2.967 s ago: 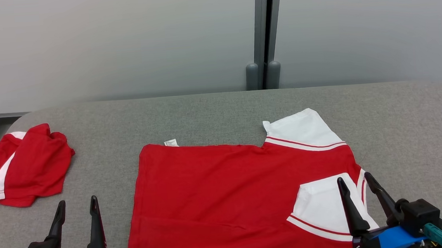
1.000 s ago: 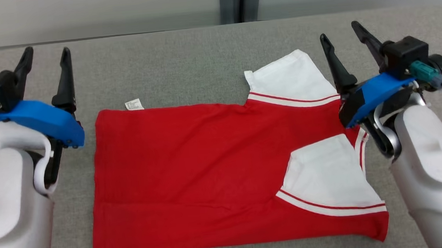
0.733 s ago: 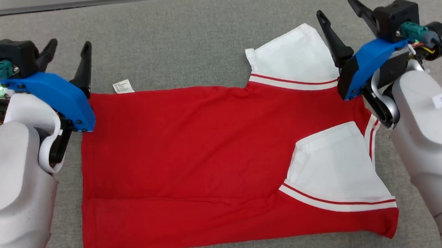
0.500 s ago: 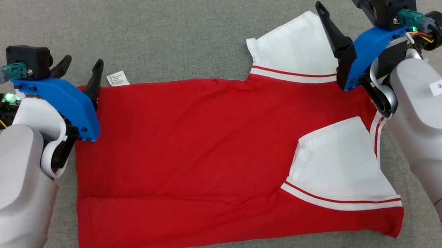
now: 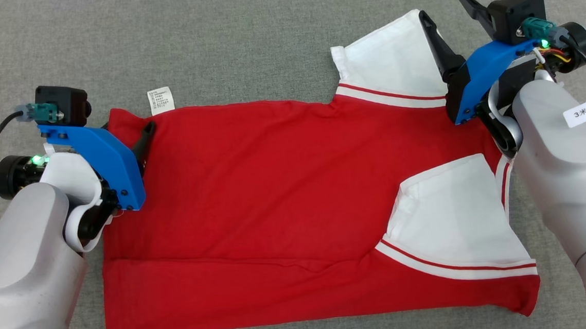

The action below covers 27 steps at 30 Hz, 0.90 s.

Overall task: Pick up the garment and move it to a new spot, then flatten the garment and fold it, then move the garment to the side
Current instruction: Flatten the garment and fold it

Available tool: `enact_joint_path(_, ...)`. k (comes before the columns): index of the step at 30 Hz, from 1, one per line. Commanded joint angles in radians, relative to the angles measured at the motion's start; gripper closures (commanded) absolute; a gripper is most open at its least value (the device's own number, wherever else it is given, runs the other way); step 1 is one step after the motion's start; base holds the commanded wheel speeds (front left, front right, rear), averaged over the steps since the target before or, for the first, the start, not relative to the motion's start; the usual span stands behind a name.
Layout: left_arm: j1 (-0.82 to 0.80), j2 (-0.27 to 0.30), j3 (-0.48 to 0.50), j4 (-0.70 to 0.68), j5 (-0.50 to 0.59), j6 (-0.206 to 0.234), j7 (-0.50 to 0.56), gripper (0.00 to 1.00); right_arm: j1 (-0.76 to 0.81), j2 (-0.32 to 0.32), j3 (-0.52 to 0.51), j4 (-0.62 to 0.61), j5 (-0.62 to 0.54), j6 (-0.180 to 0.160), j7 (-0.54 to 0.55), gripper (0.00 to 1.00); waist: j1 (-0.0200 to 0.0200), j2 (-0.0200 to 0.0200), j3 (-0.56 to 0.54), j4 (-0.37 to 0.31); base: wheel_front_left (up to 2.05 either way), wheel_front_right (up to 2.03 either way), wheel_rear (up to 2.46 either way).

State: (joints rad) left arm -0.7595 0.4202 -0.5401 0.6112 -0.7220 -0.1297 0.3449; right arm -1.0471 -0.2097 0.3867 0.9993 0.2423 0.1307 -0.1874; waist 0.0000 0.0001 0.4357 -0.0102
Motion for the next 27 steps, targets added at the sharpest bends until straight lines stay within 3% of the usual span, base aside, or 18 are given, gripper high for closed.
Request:
enact_joint_path(1,0.010,0.000,-0.013,0.008,0.000,-0.001,0.007,0.00,-0.018,-0.002,0.004,0.009,0.011,0.000,-0.006,0.00,0.0000,-0.0001,0.000,-0.001,0.00,0.00,0.00)
enact_joint_path(3,0.009,-0.003,-0.020,0.018,-0.010,-0.001,0.005,0.00,-0.028,0.000,0.014,0.024,0.013,0.000,-0.010,0.00,0.0000,-0.0001,0.001,-0.002,0.00,0.00,0.00)
enact_joint_path(4,0.007,-0.006,-0.022,0.024,-0.012,-0.001,0.001,0.34,-0.031,0.000,0.019,0.034,0.016,0.000,-0.011,0.00,0.0000,-0.0001,0.000,-0.002,0.00,0.00,0.00)
enact_joint_path(5,0.005,-0.007,-0.027,0.030,-0.015,-0.001,-0.003,0.97,-0.034,-0.001,0.024,0.043,0.018,0.000,-0.010,0.00,0.0000,-0.0001,-0.001,-0.001,0.00,0.00,0.00)
enact_joint_path(13,-0.029,-0.031,-0.045,0.042,0.018,-0.001,-0.120,1.00,-0.070,-0.019,0.065,0.108,0.035,0.000,0.011,0.00,0.0000,-0.0001,-0.014,0.033,0.00,0.00,0.00)
enact_joint_path(27,-0.055,-0.075,-0.091,-0.027,0.048,0.003,-0.180,1.00,-0.200,-0.073,0.096,0.245,0.085,0.000,0.196,0.00,0.0000,-0.0001,0.046,0.121,0.00,0.00,0.00)
